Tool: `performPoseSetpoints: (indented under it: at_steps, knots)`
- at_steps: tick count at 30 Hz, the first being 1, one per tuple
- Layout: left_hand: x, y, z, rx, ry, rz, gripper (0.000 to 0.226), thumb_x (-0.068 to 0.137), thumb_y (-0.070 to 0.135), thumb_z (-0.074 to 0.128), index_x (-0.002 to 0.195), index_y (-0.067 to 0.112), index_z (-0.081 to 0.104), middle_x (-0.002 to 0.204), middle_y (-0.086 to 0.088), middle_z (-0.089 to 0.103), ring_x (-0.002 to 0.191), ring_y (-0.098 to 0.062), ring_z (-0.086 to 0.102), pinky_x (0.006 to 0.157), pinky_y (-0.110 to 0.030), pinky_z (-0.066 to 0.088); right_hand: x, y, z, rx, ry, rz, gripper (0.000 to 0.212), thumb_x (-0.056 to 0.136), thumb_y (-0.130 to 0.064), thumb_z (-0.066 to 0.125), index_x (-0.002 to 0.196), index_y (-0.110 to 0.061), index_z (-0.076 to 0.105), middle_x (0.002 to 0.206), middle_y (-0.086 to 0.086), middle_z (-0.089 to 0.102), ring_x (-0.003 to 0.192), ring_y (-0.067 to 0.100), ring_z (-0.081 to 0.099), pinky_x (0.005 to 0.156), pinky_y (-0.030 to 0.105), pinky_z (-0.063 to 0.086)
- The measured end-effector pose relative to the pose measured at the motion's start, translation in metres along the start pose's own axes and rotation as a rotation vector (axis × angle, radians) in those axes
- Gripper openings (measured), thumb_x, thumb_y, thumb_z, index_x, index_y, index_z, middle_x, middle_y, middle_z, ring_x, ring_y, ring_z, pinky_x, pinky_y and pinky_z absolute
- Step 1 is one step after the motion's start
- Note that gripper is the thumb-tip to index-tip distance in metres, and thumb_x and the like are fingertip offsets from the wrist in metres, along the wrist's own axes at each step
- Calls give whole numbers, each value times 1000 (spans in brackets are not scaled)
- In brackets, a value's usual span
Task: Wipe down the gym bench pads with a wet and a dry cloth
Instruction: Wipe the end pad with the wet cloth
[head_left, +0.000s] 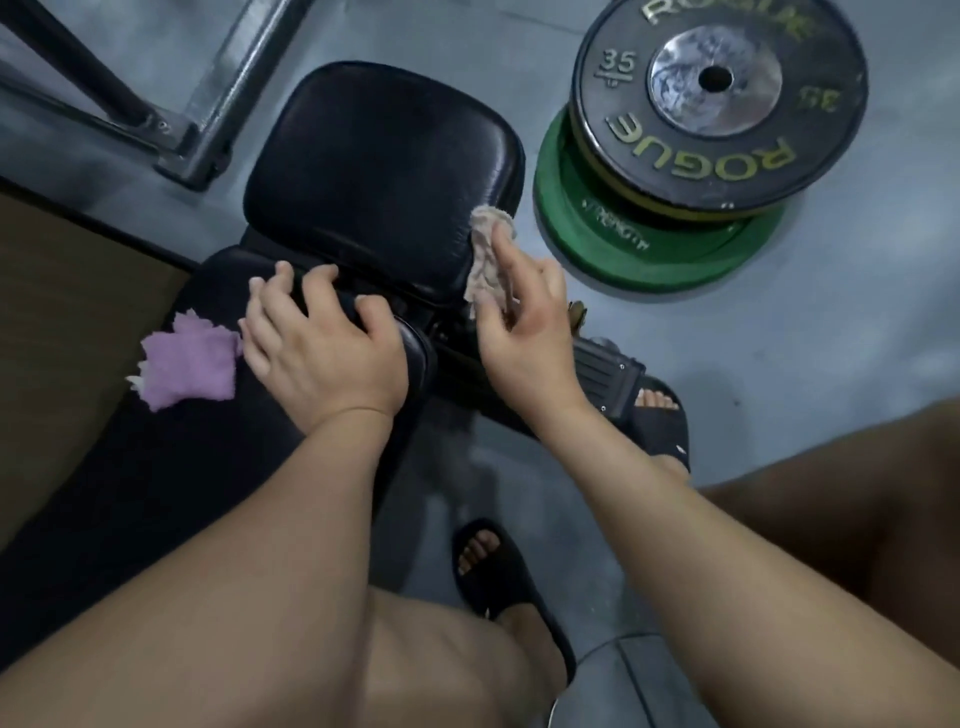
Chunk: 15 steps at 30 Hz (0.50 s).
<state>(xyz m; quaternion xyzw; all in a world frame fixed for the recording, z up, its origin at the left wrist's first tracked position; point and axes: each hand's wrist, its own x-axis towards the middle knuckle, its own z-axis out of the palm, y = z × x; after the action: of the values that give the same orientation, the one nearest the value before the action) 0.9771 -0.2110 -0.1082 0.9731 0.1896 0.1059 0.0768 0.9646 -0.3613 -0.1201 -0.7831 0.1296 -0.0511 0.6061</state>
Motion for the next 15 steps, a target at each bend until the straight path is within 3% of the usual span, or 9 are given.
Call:
performPoseSetpoints:
  at_steps: [3,5,7,10,15]
  knots:
    - [1,0,1,-3,10,-10,48,88,39,42,130,24,61,151,-7,46,148,-30,30,119,-54,22,19,10,-2,-80,78,-98,25,99,-11,62,124,-9,66,108,7,58,91,1,52,88,5,39]
    - [0,-1,2,5,10,-9,49,88,40,41,130,25,61,152,-7,45,148,-30,30,119,-53,22,44,13,-3,-43,104,-52,10,99,-20,60,108,-15,64,95,2,61,80,7,55,75,23,49]
    - [0,0,2,10,4,-12,49,88,40,40,130,25,61,153,-7,44,148,-29,30,120,-52,22,65,13,-2,51,142,78,8,101,-24,54,107,-21,58,91,-3,64,77,11,60,73,36,54]
    - [1,1,2,17,-3,-17,50,88,41,39,131,26,60,153,-6,43,148,-28,29,120,-51,21,53,7,12,77,205,150,7,103,-18,48,107,-14,52,84,-13,59,73,-1,56,69,22,47]
    - [2,-1,3,22,-4,-12,48,89,41,40,130,26,60,152,-6,44,148,-29,29,119,-53,23,-3,7,28,31,111,101,9,102,-19,50,95,-21,46,73,-11,55,68,12,54,67,36,44]
